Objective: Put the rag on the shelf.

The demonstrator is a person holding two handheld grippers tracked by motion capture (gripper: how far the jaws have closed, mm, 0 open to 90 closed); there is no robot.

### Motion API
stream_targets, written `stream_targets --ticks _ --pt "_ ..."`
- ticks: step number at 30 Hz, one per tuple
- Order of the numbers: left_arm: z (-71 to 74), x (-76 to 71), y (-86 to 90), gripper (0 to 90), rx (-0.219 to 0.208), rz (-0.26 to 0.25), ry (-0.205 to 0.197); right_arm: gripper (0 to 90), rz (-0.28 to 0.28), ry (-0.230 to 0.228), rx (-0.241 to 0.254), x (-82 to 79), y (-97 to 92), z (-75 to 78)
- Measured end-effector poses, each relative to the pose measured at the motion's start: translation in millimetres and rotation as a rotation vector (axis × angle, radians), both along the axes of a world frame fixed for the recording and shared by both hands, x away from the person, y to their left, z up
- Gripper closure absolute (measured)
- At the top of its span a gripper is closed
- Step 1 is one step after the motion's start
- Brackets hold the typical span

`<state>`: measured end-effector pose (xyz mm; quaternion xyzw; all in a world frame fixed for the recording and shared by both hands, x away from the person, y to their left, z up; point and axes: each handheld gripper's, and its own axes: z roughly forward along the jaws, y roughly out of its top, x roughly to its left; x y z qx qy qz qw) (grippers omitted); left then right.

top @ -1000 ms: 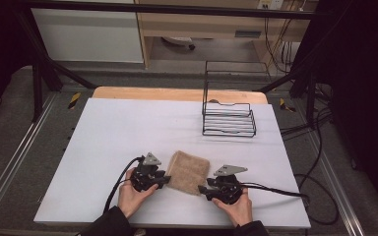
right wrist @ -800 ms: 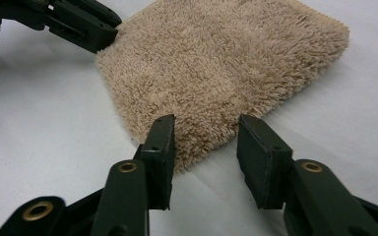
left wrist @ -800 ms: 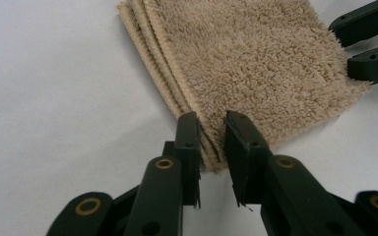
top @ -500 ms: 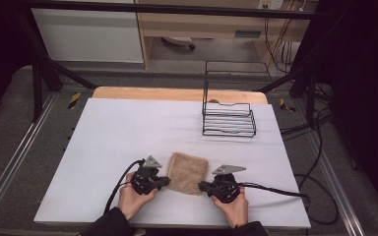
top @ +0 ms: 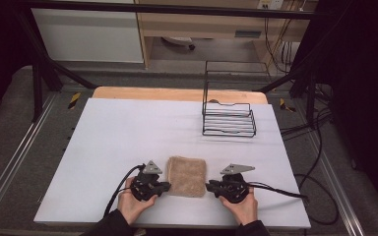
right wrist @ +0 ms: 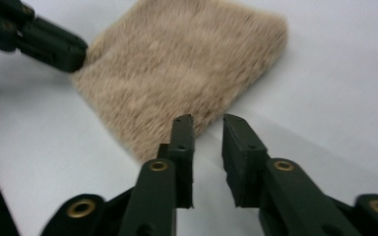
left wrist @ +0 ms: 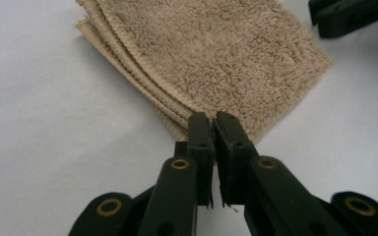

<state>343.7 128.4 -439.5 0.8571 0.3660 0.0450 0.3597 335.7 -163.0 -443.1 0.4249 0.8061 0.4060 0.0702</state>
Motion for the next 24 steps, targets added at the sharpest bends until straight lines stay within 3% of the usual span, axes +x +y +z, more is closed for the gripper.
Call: stream_targets --ticks 3,4,8,10,16,24 --pt "-2.1 -0.5 -1.2 82.5 0.020 -0.005 -0.015 59.5 -0.016 -0.050 0.016 9.5 -1.5 4.8" --pt "-2.5 -1.0 -1.9 82.2 0.024 -0.005 -0.024 51.9 -0.036 -0.079 0.023 18.1 -1.2 6.2" --pt "-3.6 -3.0 -4.2 81.8 0.042 -0.012 -0.049 44.5 -0.056 -0.100 0.013 31.6 0.9 6.1" --pt "-4.2 -3.1 -4.4 81.7 0.040 -0.013 -0.052 45.3 -0.061 -0.117 0.010 42.9 3.4 5.8" --pt "-4.6 -1.3 -3.2 81.7 0.032 -0.016 -0.037 53.7 -0.100 -0.082 0.033 67.1 6.5 -1.7" --pt "-4.8 -0.8 -2.8 81.4 0.032 -0.023 -0.036 58.9 -0.102 -0.034 0.022 71.9 13.2 -15.6"
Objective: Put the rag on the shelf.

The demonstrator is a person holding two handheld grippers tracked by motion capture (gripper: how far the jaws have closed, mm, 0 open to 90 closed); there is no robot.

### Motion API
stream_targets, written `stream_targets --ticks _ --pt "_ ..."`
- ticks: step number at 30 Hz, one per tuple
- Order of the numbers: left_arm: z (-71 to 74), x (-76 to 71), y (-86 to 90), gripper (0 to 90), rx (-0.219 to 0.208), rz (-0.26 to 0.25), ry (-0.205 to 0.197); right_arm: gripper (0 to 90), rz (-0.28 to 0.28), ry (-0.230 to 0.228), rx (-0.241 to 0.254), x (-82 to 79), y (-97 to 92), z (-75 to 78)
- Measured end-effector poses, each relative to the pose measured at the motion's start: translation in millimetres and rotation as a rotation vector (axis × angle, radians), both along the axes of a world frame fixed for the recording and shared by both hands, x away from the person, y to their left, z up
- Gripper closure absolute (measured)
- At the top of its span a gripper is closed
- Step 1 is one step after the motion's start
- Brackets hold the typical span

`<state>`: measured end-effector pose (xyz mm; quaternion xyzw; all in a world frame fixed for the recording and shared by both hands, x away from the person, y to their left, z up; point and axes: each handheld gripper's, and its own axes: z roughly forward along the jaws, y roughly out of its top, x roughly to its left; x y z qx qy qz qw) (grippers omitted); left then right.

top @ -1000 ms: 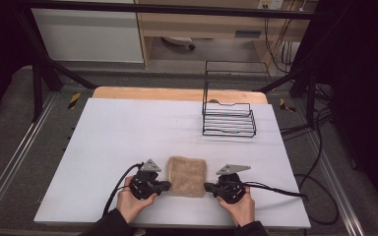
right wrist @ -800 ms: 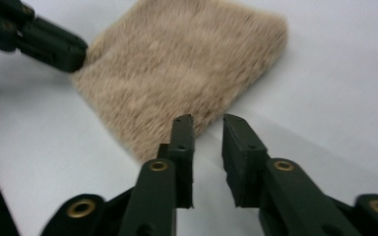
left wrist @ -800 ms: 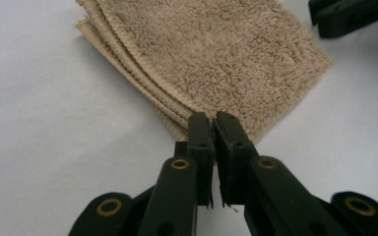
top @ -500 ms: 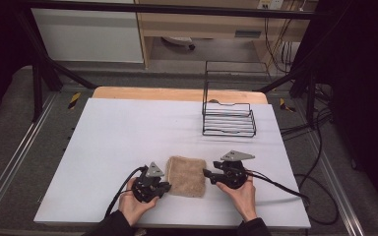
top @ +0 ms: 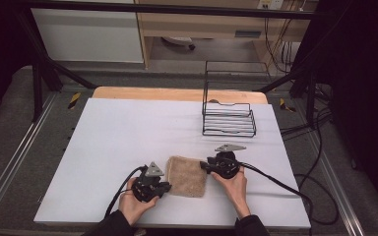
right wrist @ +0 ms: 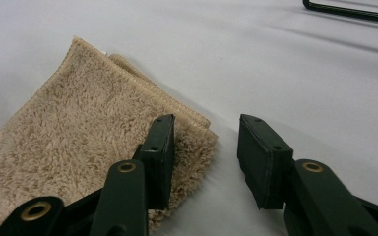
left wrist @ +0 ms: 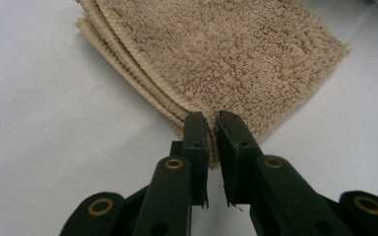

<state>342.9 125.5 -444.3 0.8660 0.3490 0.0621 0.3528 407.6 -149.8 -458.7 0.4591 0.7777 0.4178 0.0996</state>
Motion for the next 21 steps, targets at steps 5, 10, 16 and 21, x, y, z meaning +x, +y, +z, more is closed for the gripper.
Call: stream_targets --ticks 5,10,16,21 --pt "-0.1 0.3 0.3 81.4 -0.003 -0.002 0.002 63.4 -0.005 0.014 0.012 -2.3 1.0 -0.2" --pt "-0.1 0.7 0.4 81.3 -0.004 -0.003 0.003 73.1 -0.003 0.066 0.047 -3.3 2.4 0.3" --pt "0.3 1.6 1.2 80.8 -0.007 -0.003 0.012 83.6 -0.005 0.077 0.055 -3.6 5.0 0.3" --pt "1.9 4.3 3.9 76.3 -0.021 0.002 0.028 86.1 -0.014 0.080 0.065 -4.0 5.0 0.9"
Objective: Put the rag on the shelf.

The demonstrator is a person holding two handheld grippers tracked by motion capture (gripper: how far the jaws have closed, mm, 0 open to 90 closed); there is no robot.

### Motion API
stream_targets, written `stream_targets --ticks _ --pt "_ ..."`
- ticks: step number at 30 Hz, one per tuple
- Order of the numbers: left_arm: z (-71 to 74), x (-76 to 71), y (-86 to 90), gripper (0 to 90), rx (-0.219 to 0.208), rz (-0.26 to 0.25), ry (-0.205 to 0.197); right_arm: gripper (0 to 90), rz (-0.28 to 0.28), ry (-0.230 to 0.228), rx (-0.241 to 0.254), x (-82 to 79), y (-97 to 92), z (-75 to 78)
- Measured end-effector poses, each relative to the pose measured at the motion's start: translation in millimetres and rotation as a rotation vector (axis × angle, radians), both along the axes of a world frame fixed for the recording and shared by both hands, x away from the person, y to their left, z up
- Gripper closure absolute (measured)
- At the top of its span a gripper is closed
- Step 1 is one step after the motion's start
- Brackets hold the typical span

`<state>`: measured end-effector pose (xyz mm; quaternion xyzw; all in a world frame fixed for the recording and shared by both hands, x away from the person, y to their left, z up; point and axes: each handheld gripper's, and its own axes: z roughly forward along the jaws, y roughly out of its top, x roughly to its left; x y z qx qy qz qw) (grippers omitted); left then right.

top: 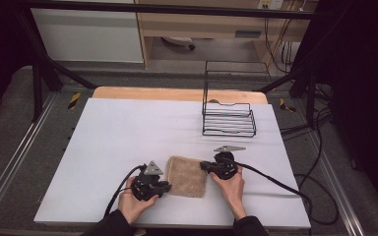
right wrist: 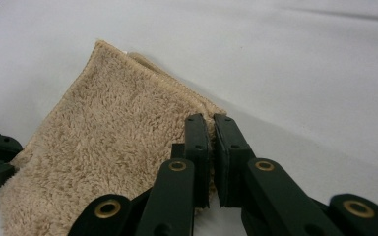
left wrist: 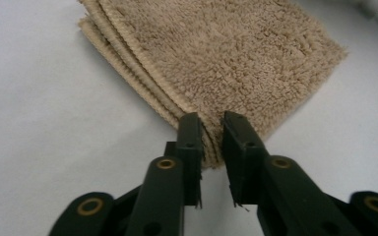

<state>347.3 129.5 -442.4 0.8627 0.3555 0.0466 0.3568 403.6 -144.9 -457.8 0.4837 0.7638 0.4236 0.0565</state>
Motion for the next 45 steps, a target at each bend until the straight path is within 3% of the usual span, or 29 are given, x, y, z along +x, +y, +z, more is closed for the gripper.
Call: stream_targets --ticks 5,9,12,16,22,23,27,30,37,45 --pt "9.3 7.1 9.1 65.9 -0.034 0.034 -0.010 86.4 0.003 -0.011 0.003 -0.9 -0.6 1.8" --pt "20.4 18.4 16.2 51.6 -0.060 0.080 -0.032 86.5 0.012 -0.031 -0.002 -1.8 -0.9 4.6" --pt "24.7 30.8 18.6 41.3 -0.060 0.111 -0.042 86.5 0.022 -0.051 -0.013 -2.9 0.6 7.0" --pt "26.2 49.0 16.2 36.5 -0.055 0.141 -0.038 86.5 0.024 -0.060 -0.016 -3.8 0.9 8.1" --pt "16.9 72.0 2.2 39.7 -0.049 0.171 0.002 86.5 0.029 -0.074 -0.019 -5.1 0.3 9.8" --pt "14.8 74.5 -1.1 41.2 -0.031 0.172 0.009 86.4 0.031 -0.077 -0.021 -5.2 0.0 10.0" --pt "9.3 80.2 -8.4 46.2 0.001 0.181 -0.010 86.3 0.035 -0.076 -0.026 -5.5 0.2 10.6" --pt "5.6 85.0 -10.4 49.5 0.010 0.182 0.006 86.3 0.040 -0.079 -0.041 -5.7 1.1 10.8" --pt "1.1 86.0 -14.6 61.3 -0.002 0.167 0.024 86.1 0.043 -0.075 -0.048 -5.2 1.1 10.4" --pt "-0.4 83.8 -18.2 66.8 -0.009 0.175 0.029 85.9 0.045 -0.069 -0.056 -4.1 1.1 9.4"
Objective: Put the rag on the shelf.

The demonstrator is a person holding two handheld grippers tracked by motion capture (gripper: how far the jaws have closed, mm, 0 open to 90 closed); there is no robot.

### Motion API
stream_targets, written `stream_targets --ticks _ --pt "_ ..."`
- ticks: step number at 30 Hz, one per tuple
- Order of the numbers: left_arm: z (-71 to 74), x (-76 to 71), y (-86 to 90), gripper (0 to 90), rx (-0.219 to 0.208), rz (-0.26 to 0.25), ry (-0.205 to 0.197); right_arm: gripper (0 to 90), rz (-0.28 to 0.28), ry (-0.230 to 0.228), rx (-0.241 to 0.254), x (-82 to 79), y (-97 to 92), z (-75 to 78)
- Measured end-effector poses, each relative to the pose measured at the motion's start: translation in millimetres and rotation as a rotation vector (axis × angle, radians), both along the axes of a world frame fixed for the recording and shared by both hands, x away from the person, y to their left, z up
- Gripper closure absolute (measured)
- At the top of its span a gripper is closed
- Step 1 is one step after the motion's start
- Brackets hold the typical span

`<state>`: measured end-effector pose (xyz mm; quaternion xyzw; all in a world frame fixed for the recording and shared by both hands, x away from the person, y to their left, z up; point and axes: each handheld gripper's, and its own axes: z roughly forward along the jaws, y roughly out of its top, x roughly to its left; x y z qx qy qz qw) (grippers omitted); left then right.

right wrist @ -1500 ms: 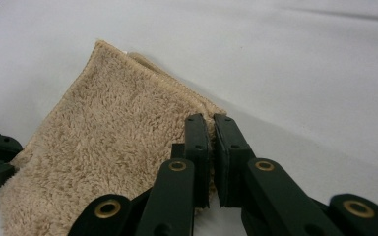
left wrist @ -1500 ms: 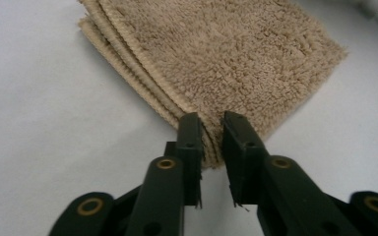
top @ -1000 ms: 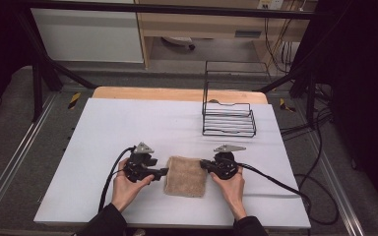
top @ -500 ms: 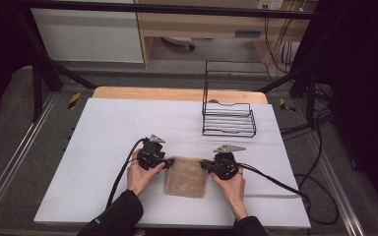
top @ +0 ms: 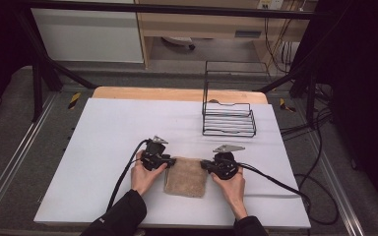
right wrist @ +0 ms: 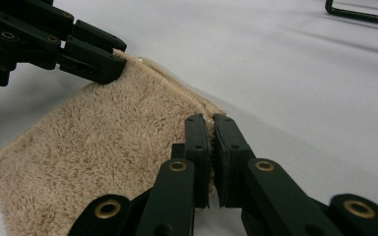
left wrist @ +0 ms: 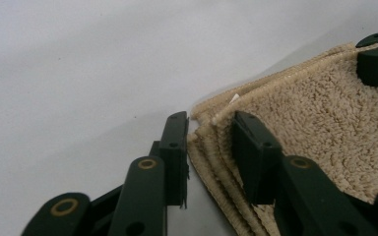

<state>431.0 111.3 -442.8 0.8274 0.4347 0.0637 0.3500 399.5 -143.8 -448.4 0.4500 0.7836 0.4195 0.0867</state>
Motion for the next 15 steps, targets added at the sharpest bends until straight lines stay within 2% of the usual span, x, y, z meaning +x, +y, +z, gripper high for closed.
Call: stream_targets --ticks 3,4,15 --pt "-1.5 -1.6 -0.8 75.4 -0.026 -0.007 0.013 85.8 -0.001 0.006 0.000 0.2 0.1 -0.1" --pt "-1.5 -2.4 -1.3 77.2 -0.022 -0.005 0.009 85.8 -0.002 0.002 -0.003 0.6 0.1 -0.5" --pt "-0.4 -5.2 -4.3 82.9 -0.001 -0.017 -0.009 83.2 -0.012 0.006 -0.012 1.8 0.5 -2.5"
